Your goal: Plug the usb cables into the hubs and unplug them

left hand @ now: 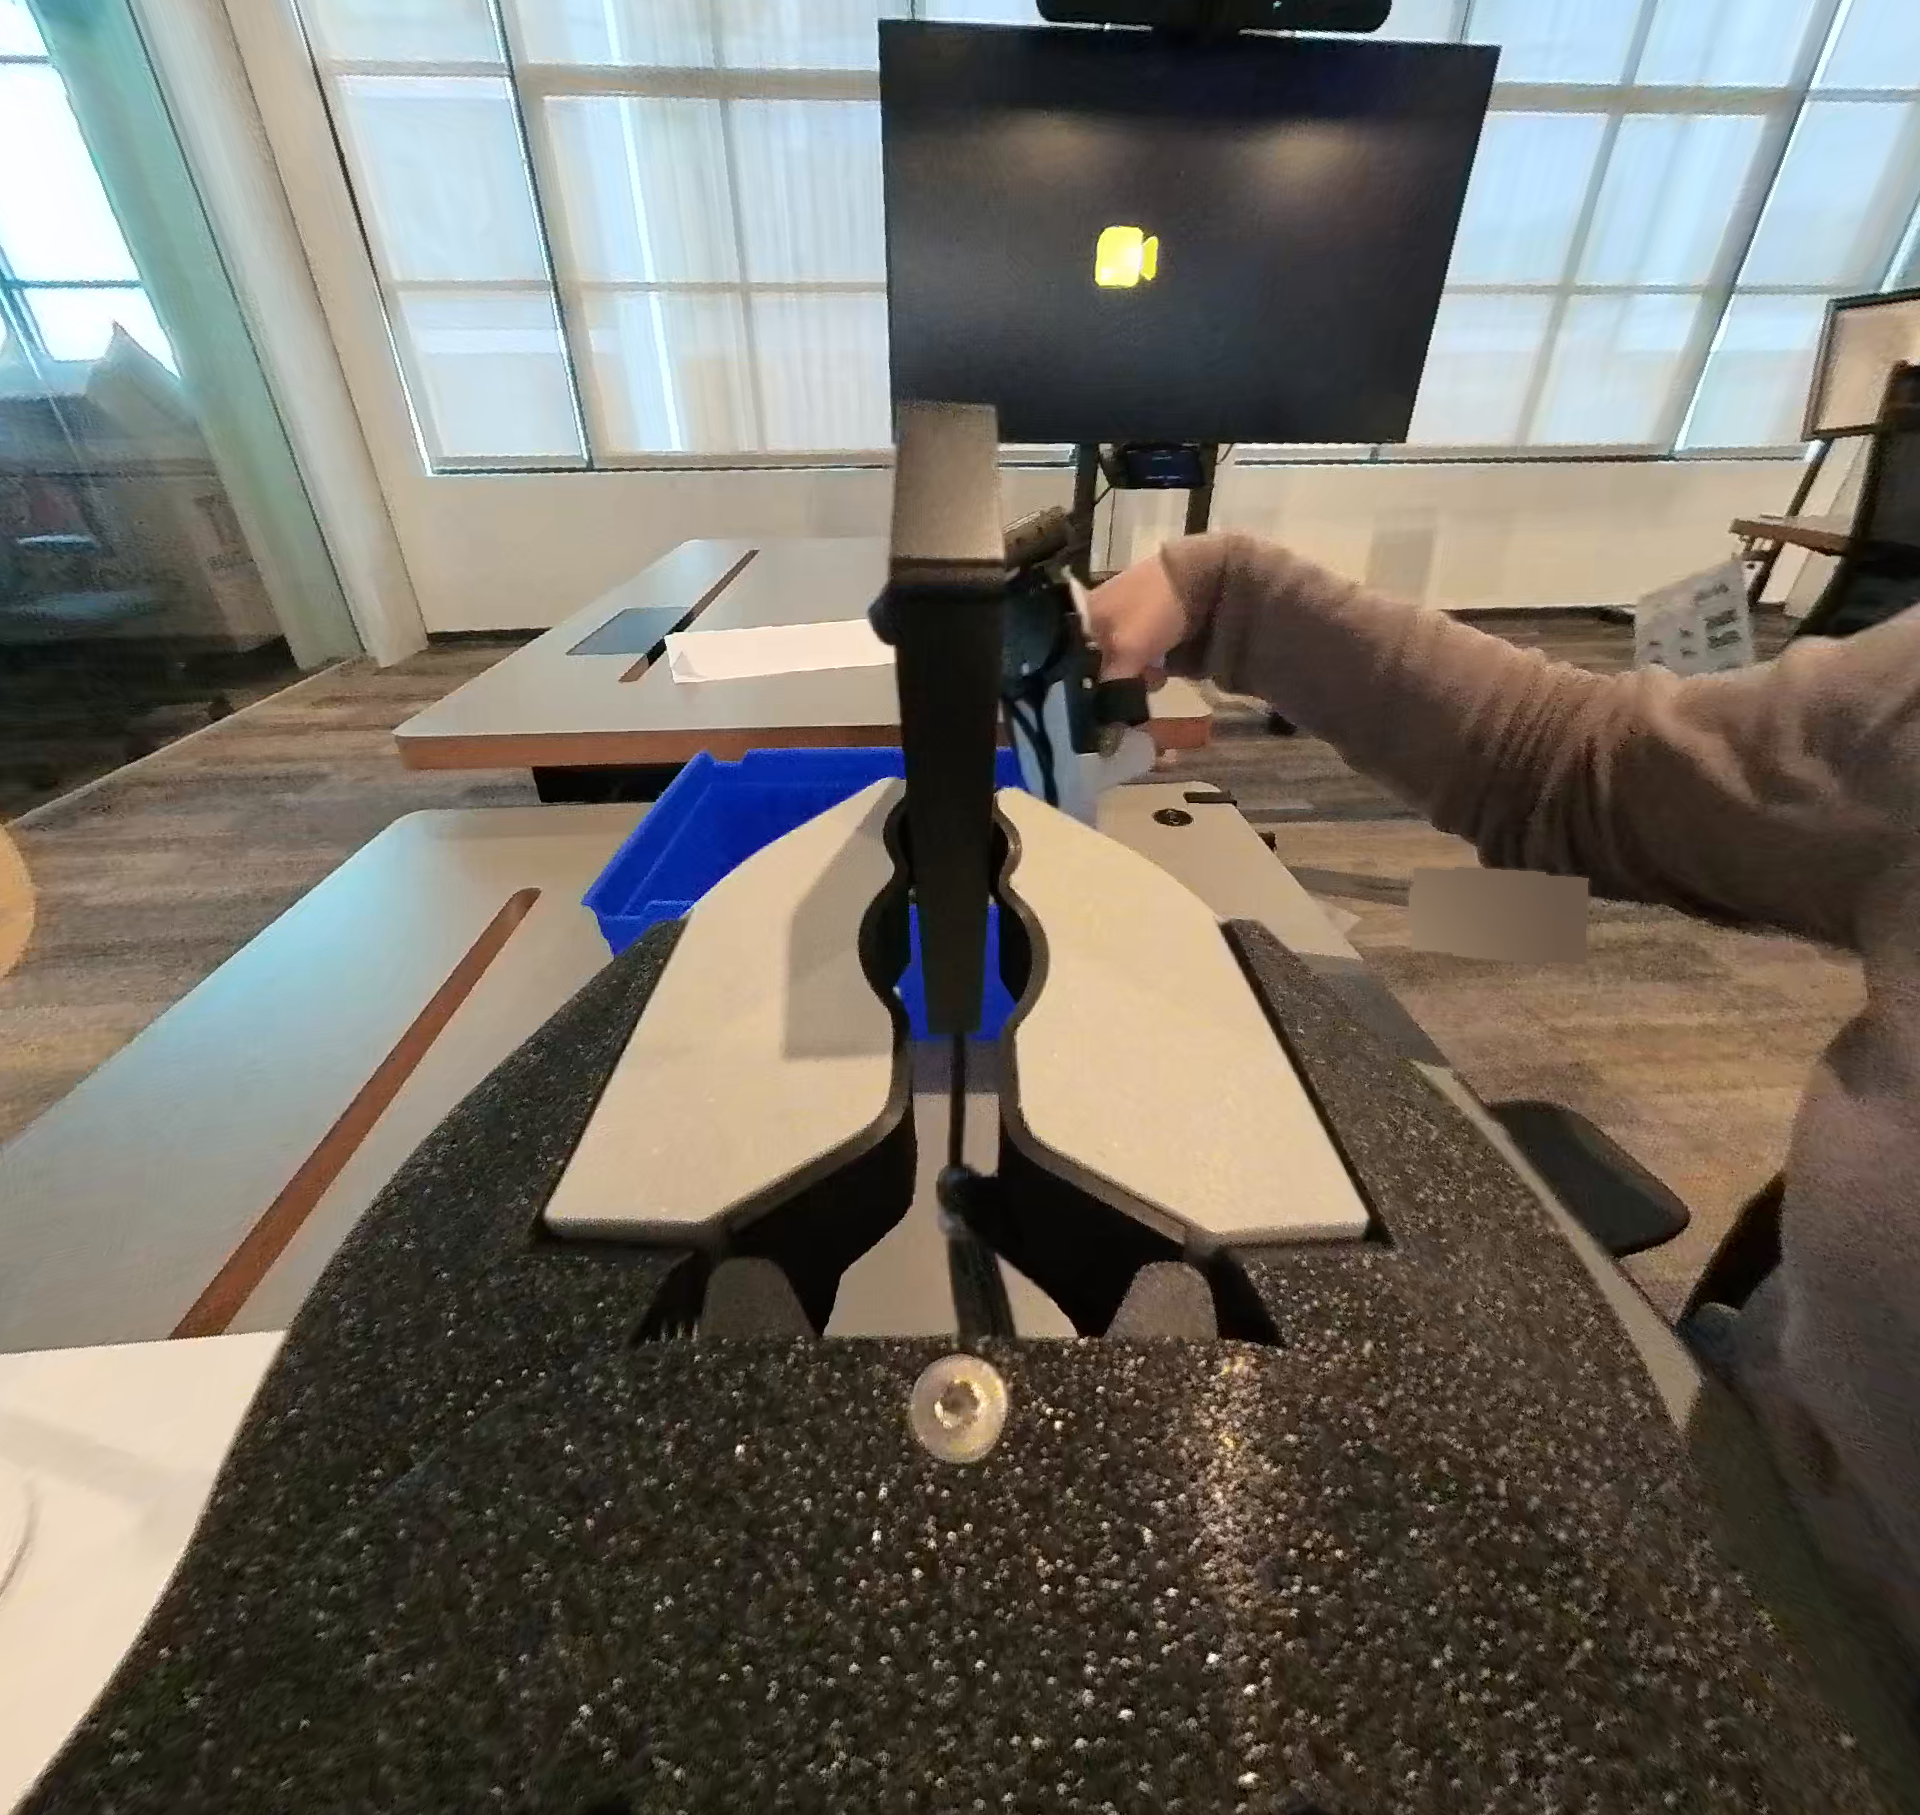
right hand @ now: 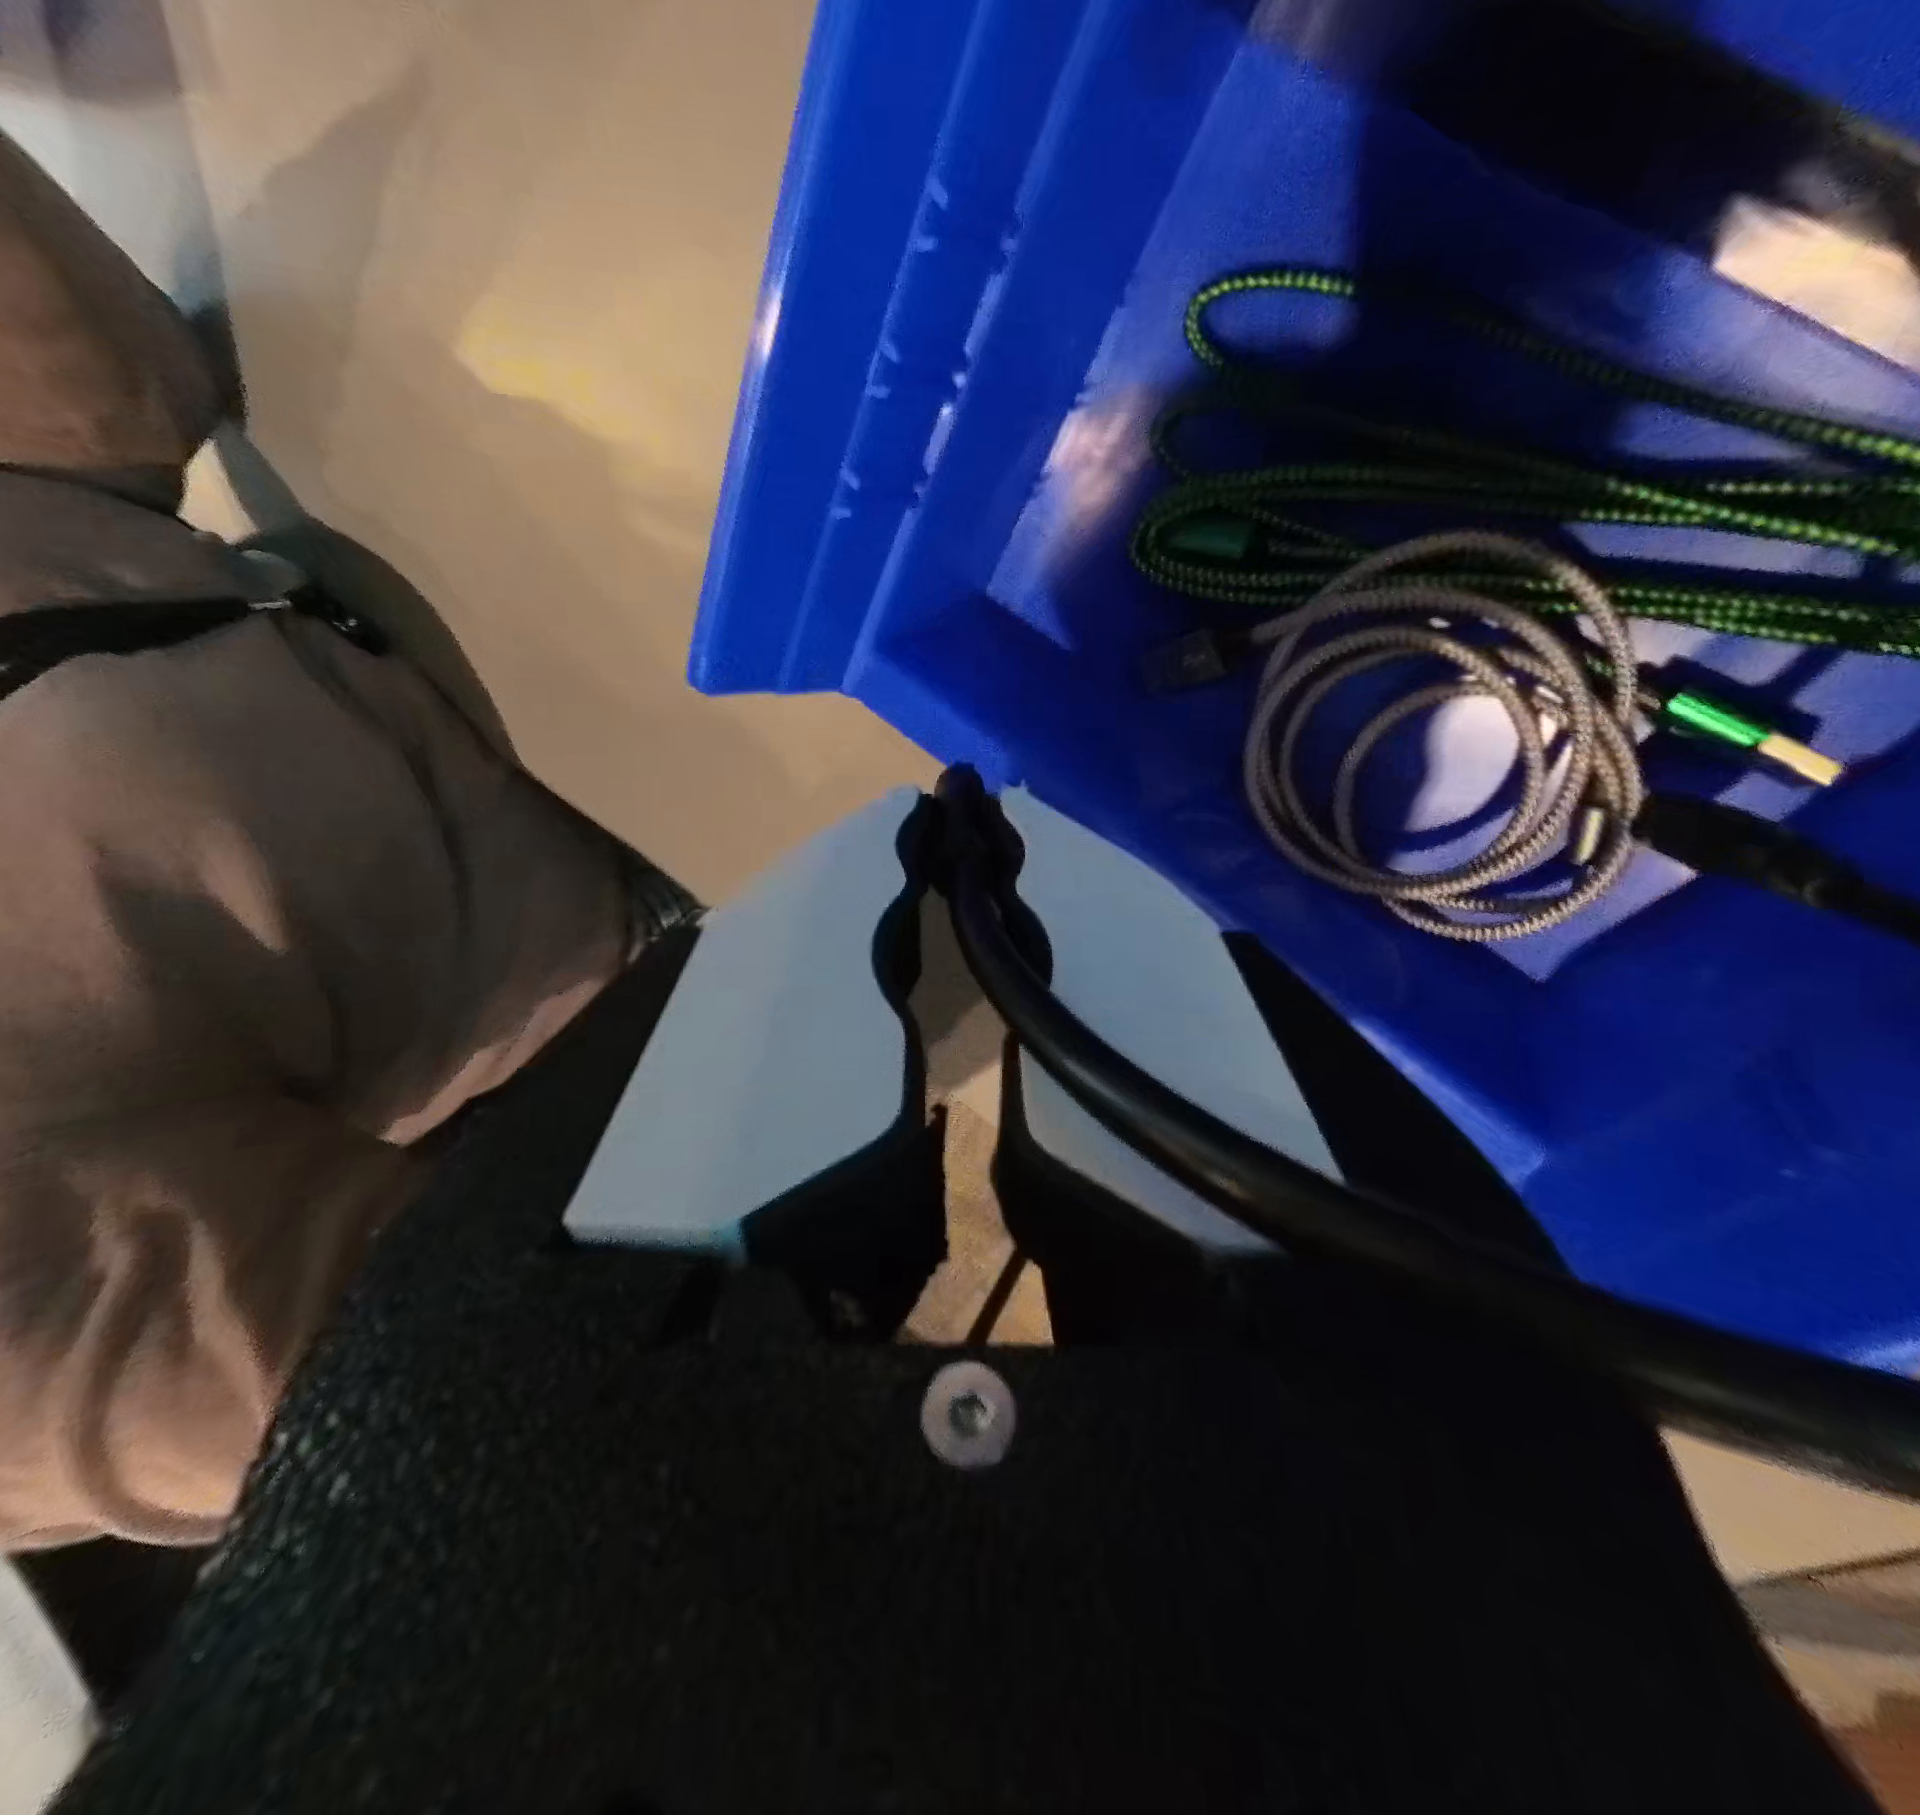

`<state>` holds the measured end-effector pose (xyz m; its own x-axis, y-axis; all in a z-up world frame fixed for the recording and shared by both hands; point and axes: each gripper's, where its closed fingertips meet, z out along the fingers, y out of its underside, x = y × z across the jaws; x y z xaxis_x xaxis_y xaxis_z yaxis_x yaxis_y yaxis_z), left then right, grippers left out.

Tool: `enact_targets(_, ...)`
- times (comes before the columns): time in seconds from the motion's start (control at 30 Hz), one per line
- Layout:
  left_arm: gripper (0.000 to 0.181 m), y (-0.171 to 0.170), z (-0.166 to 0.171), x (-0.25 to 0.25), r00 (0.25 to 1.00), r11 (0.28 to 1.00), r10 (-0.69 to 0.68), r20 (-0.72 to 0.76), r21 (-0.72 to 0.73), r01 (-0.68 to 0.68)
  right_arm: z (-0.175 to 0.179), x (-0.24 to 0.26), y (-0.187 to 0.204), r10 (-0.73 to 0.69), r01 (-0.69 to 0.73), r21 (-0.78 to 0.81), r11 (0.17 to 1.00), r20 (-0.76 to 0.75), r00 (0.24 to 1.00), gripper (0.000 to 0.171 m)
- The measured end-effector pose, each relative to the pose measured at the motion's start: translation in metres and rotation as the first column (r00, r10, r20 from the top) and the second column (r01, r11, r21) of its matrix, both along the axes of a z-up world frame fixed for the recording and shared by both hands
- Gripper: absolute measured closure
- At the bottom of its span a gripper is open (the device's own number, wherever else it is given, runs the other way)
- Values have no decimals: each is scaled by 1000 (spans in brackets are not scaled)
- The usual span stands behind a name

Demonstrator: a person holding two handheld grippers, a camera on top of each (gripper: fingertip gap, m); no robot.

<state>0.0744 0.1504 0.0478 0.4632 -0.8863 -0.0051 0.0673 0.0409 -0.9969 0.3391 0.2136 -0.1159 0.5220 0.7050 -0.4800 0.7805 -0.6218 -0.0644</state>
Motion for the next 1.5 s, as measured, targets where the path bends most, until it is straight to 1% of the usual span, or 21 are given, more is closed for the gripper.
enact_targets(0.07, 170, -1, 0, 1, 1000, 1000, -8, 3, 3, 8, -2, -4, 1, 5, -5, -29, 1000, -18, 1000, 163)
enact_targets(0.2, 170, 0, -2, 2, 1000, 1000, -16, -6, -4, 16, -9, -3, -2, 26, -25, -72, 997, 18, 999, 163)
enact_targets(0.57, 170, -1, -3, 3, 1000, 1000, -28, -9, -4, 28, -15, -8, 11, 3, -4, 20, 1000, 12, 1000, 162)
enact_targets(0.83, 170, -1, -3, 1, 1000, 1000, -30, -1, -6, 30, -19, -10, 6, 30, -31, 29, 999, 14, 999, 162)
enact_targets(0.87, 170, -1, -3, 1, 1000, 1000, -30, -1, -7, 30, -19, -11, 6, 29, -29, 31, 999, 5, 1000, 160)
enact_targets(0.97, 169, -1, -4, 1, 1000, 1000, -28, -4, -9, 28, -18, -16, 7, -15, 15, 26, 1000, -21, 1000, 126)
enact_targets(1.03, 170, -1, -4, 1, 1000, 1000, -29, -6, -8, 29, -15, -17, 7, -30, 31, 35, 999, -36, 999, 110)
enact_targets(1.13, 170, -2, -4, 1, 1000, 1000, -28, -14, -6, 28, -2, -16, 4, -32, 37, 90, 995, -53, 998, 96)
enact_targets(1.17, 170, -2, -4, 1, 999, 1000, -27, -19, -6, 27, 9, -22, 1, -31, 42, 112, 993, -97, 995, 94)
enact_targets(1.2, 170, -2, -4, 2, 999, 1000, -28, -25, -3, 28, 25, -33, -1, -16, 43, 151, 988, -177, 984, 95)
enact_targets(1.27, 170, -5, -5, 7, 998, 999, -37, -46, 13, 38, 67, -67, -6, 89, 28, 299, 954, -371, 924, 94)
enact_targets(1.3, 169, -6, -6, 10, 997, 999, -44, -64, 26, 46, 88, -87, -10, 166, 22, 392, 920, -440, 883, 95)
enact_targets(1.33, 169, -8, -7, 15, 995, 998, -51, -85, 38, 55, 107, -106, -16, 248, 13, 479, 878, -477, 843, 96)
enact_targets(1.37, 168, -10, -8, 19, 993, 997, -55, -107, 49, 61, 122, -125, -24, 331, 0, 561, 828, -489, 807, 96)
enact_targets(1.43, 169, -13, -11, 27, 986, 995, -55, -160, 74, 67, 146, -163, -41, 485, -22, 705, 709, -465, 741, 99)
enact_targets(1.5, 170, -19, -15, 35, 973, 992, -64, -221, 97, 87, 162, -196, -60, 602, -31, 798, 601, -427, 675, 106)
